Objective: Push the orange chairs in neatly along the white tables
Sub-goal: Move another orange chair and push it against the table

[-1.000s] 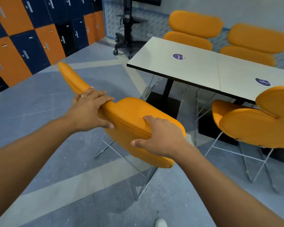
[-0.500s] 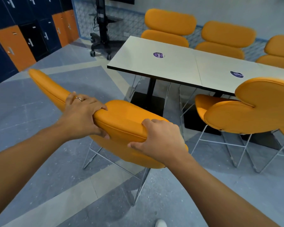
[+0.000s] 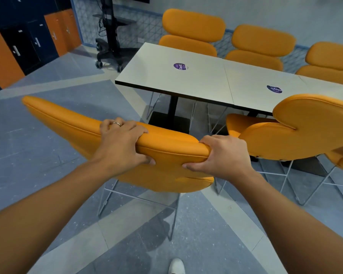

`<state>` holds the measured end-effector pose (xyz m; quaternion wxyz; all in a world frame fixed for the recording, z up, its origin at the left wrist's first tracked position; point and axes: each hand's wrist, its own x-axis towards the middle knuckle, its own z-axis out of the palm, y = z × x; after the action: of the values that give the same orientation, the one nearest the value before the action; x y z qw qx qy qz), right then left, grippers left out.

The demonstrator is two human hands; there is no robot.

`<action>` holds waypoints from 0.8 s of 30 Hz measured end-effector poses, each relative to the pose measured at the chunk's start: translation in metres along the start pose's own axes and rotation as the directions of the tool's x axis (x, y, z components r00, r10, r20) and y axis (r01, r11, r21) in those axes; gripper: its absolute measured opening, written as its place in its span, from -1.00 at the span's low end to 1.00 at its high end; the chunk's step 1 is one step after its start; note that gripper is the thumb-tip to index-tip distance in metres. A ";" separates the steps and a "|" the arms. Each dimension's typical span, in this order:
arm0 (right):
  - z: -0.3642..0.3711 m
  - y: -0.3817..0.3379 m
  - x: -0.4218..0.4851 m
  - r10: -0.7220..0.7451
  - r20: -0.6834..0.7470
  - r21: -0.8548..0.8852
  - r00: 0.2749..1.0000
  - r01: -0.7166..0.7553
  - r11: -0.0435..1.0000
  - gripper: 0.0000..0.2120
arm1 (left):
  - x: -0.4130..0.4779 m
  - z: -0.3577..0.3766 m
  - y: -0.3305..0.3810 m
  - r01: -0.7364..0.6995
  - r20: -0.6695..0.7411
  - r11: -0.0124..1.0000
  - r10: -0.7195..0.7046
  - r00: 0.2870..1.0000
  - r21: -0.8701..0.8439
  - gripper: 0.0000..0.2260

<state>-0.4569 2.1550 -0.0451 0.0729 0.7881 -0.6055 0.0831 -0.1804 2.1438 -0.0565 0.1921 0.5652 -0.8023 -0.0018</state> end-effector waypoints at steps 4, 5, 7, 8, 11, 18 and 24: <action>0.003 0.029 0.014 0.025 -0.019 0.013 0.999 -0.025 1.000 -0.23 | 0.020 0.014 0.018 0.037 -0.013 0.998 -0.036 0.999 0.047 -0.31; 0.004 0.035 0.018 0.033 -0.024 0.020 0.999 -0.033 0.999 -0.23 | 0.025 0.017 0.022 0.048 -0.017 0.997 -0.047 0.999 0.057 -0.31; 0.005 0.049 0.027 0.059 -0.029 0.039 0.998 -0.058 0.998 -0.21 | 0.038 0.023 0.029 0.061 -0.036 0.995 -0.058 0.998 0.077 -0.31; 0.005 0.053 0.031 0.067 -0.031 0.046 0.997 -0.065 0.997 -0.20 | 0.042 0.024 0.031 0.068 -0.051 0.994 -0.064 0.997 0.084 -0.31; 0.006 0.072 0.046 0.068 -0.033 0.064 0.997 -0.066 0.996 -0.23 | 0.061 0.032 0.040 0.089 -0.069 0.991 -0.082 0.994 0.098 -0.32; 0.013 0.114 0.080 0.085 0.033 0.090 0.996 -0.088 0.992 -0.26 | 0.101 0.051 0.058 0.114 -0.104 0.987 -0.102 0.989 0.112 -0.34; 0.026 0.138 0.112 0.104 0.027 0.071 0.994 -0.106 0.992 -0.19 | 0.138 0.067 0.058 0.130 -0.101 0.984 -0.118 0.988 0.121 -0.34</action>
<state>-0.5610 2.0082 -0.0440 0.0328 0.7582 -0.6436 0.0994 -0.2933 2.0251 -0.0640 0.1926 0.6246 -0.7541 0.0638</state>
